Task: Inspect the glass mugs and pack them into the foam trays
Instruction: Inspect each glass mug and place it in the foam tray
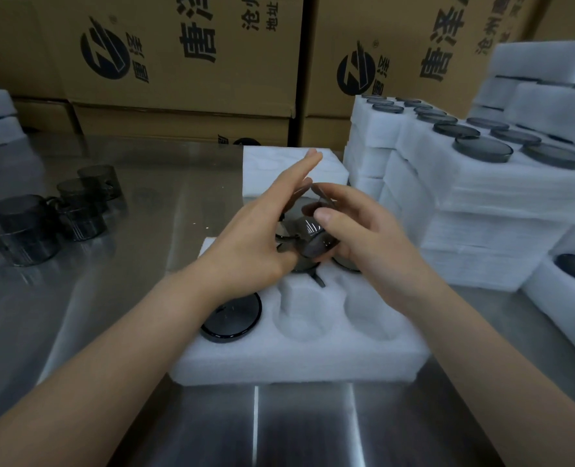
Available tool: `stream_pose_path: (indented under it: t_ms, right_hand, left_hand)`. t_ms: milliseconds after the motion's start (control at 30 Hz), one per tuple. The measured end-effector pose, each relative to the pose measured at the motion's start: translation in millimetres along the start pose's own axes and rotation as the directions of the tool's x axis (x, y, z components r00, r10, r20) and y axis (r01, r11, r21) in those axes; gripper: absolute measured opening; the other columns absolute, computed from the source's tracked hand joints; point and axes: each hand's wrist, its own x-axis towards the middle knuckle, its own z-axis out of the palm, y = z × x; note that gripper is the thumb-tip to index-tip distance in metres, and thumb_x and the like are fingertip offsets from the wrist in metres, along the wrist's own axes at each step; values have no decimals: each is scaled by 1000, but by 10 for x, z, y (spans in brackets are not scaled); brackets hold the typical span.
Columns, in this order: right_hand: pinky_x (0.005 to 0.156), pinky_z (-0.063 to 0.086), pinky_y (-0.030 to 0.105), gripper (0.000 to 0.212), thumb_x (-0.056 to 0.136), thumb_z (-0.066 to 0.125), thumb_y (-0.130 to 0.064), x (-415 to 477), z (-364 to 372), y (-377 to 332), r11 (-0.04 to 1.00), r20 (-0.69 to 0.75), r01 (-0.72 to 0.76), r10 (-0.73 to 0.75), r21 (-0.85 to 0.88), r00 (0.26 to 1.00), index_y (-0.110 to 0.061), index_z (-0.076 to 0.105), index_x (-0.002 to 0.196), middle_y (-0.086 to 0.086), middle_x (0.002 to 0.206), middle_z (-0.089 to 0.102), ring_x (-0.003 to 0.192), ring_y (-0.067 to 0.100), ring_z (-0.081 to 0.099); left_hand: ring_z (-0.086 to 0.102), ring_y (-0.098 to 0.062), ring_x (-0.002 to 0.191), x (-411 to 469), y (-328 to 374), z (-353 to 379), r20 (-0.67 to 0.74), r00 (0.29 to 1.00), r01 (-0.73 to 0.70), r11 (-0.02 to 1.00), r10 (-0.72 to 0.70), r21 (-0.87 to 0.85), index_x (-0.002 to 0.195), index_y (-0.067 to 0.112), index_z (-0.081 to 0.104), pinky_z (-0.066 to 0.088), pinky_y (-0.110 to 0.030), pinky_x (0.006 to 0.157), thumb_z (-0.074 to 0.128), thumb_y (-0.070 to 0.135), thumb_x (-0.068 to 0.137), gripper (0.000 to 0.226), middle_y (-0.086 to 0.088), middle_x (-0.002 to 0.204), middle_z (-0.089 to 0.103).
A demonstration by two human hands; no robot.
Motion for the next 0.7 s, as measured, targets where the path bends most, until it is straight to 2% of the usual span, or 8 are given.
stream_pose_path:
  t_ms: [100,200,267,333,400,467,600,700]
  right_hand:
    - [83,49,15,41,84,60,-28,-3,29,-6,996,38,46,-43,-76,998,-28,59,125,-22,110,69,106,-3,63]
    - [89,51,27,49,81,65,-37,-8,88,18,975,2,62,-63,-214,998,-32,55,128,-18,114,66,108,0,62]
    - [93,52,35,60,67,66,-54,-12,133,28,948,-50,53,-72,-313,996,-41,50,124,-24,108,65,106,1,62]
    - [91,52,34,69,60,61,-64,-12,163,26,926,-85,45,-83,-374,993,-41,48,124,-27,101,64,102,-1,62]
    - [86,53,29,68,67,55,-66,-11,169,25,905,-97,65,-116,-421,989,-35,52,127,-24,100,67,99,-2,63]
    - [78,51,19,56,75,49,-66,-17,164,25,884,-97,105,-167,-456,981,-36,56,122,-24,96,67,93,-5,63]
    - [70,44,9,21,95,48,-42,-26,151,-2,927,-78,192,-228,-321,971,-32,61,108,-25,87,67,84,-6,63]
    - [84,52,21,27,104,45,-27,-25,120,-40,978,-94,176,-187,-114,978,-17,69,106,-10,94,73,93,3,67]
  left_hand:
    - [26,11,138,5,-11,20,58,998,-15,997,10,80,154,31,11,28,-8,107,77,4,75,106,15,152,31]
    - [31,19,128,18,-5,48,42,999,-16,991,11,132,154,25,14,26,1,99,81,15,75,104,30,135,34]
    - [35,10,128,23,8,55,15,1000,-23,983,21,180,154,22,19,28,1,96,76,9,77,96,22,137,38]
    - [37,2,130,21,32,47,2,999,-42,974,43,221,152,22,25,31,-2,98,73,6,76,92,14,146,39]
    - [43,0,125,13,58,40,-13,997,-72,970,77,231,149,20,32,34,-6,99,75,5,75,87,8,146,44]
    - [51,1,117,7,79,36,-25,994,-99,970,107,224,146,16,37,38,-7,96,77,5,75,82,8,136,53]
    - [56,3,109,8,105,37,-55,986,-140,962,156,234,143,11,43,39,-6,92,80,11,76,76,10,126,58]
    - [48,-1,126,3,106,48,-53,981,-169,955,187,245,143,10,42,36,-8,102,80,13,78,76,3,139,53]
